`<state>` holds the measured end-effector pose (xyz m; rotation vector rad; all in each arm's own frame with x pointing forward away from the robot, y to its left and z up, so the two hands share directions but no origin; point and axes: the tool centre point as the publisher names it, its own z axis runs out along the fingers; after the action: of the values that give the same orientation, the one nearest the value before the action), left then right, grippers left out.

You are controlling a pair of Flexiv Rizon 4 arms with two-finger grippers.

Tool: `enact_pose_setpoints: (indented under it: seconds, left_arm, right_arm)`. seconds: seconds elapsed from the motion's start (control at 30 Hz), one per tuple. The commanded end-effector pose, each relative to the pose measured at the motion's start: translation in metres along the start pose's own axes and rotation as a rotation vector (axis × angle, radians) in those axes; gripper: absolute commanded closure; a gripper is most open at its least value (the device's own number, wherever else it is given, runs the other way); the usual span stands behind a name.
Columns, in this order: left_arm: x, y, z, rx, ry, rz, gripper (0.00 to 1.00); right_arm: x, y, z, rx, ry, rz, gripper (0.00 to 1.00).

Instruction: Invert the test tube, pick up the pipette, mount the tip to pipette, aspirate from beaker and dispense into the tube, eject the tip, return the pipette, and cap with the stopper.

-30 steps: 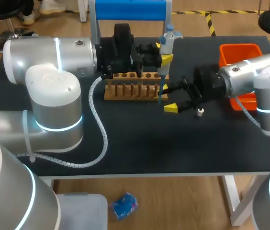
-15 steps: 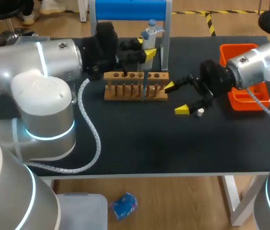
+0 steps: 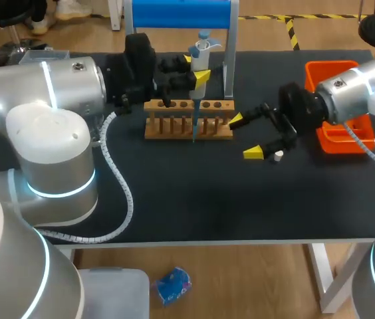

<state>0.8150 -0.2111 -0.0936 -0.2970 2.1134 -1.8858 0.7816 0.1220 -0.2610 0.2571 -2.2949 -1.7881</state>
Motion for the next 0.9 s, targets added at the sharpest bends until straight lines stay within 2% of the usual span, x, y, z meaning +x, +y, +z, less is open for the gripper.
enact_pose_setpoints:
  seconds: [0.03,0.2,0.37,0.43,0.6,0.9]
  left_arm:
    - [-0.012,0.003,-0.015,0.012,0.054,0.02,1.0]
    - [-0.026,0.007,-0.038,0.013,0.055,0.039,1.0]
    - [-0.041,0.015,-0.064,0.018,0.063,0.061,1.0]
    - [-0.047,0.019,-0.074,0.026,0.061,0.062,1.0]
    - [-0.066,0.029,-0.101,0.028,-0.035,0.06,1.0]
    - [-0.066,0.029,-0.101,0.028,-0.035,0.06,1.0]
  right_arm:
    - [0.001,0.0,0.0,0.008,-0.009,-0.002,0.0]
    - [-0.005,0.002,0.019,0.081,-0.059,-0.001,0.0]
    - [-0.014,0.005,0.041,0.085,-0.096,0.004,0.0]
    - [-0.018,0.005,0.053,0.111,-0.104,-0.001,0.0]
    - [-0.024,0.007,0.076,0.133,-0.082,-0.017,0.0]
    - [-0.024,0.007,0.076,0.133,-0.082,-0.017,0.0]
